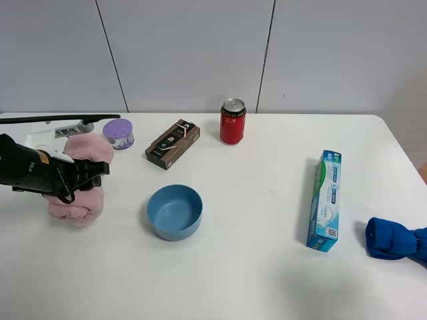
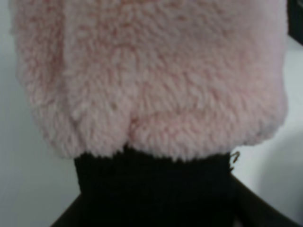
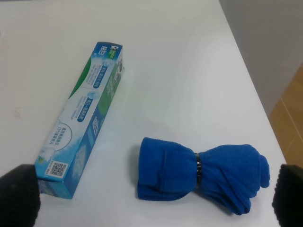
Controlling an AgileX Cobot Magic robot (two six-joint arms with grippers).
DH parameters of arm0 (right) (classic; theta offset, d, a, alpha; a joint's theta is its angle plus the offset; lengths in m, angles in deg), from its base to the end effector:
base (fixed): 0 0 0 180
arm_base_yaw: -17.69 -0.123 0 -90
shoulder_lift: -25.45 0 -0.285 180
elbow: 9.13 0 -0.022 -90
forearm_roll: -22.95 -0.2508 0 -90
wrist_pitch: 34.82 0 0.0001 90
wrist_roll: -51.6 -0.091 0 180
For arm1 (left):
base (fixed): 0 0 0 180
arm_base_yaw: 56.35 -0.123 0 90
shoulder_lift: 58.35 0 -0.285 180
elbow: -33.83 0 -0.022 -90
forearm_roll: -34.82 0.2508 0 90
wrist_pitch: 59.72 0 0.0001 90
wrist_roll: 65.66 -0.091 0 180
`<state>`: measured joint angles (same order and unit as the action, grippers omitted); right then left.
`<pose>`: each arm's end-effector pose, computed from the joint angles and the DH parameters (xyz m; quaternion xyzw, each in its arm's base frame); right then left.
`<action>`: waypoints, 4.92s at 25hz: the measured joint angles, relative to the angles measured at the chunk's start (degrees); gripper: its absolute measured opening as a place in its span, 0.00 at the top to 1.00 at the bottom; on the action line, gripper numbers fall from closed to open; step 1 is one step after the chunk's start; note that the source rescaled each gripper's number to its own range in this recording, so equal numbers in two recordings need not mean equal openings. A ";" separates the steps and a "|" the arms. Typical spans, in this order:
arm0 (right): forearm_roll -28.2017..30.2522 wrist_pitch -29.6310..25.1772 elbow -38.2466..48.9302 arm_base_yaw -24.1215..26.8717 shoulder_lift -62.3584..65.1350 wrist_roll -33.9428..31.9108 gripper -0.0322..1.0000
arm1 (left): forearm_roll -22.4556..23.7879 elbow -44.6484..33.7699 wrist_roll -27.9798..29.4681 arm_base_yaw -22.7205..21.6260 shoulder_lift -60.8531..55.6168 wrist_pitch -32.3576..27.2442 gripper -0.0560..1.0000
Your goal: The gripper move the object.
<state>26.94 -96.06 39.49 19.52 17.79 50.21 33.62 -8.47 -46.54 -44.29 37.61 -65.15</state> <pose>-0.0057 -0.0054 0.2765 0.0255 0.8541 -0.0368 0.5182 0.2609 -0.0559 0.1606 -0.0681 0.9478 -0.0878 0.2990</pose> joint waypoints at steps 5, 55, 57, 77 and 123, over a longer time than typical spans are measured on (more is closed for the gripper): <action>0.00 0.00 0.00 0.00 0.00 0.00 0.00 | 0.00 -0.05 0.00 -0.05 6.84 5.43 0.94; 0.00 0.00 0.00 0.00 0.00 0.00 0.00 | 4.67 22.11 -30.08 -13.33 -35.52 -48.88 0.02; 0.00 0.00 0.00 0.00 0.00 0.00 0.00 | 4.56 22.00 -30.13 -13.51 -40.25 -50.35 0.02; 0.00 0.00 0.00 0.00 0.00 0.00 0.00 | -3.77 1.66 -30.13 -13.71 -82.32 -54.70 0.02; 0.00 0.00 0.00 0.00 0.00 0.00 0.00 | -4.01 -5.63 -30.04 -13.91 -88.46 -54.88 0.02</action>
<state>26.94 -96.06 39.49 19.52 17.79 50.21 29.61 -14.10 -76.58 -58.20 -50.85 -120.03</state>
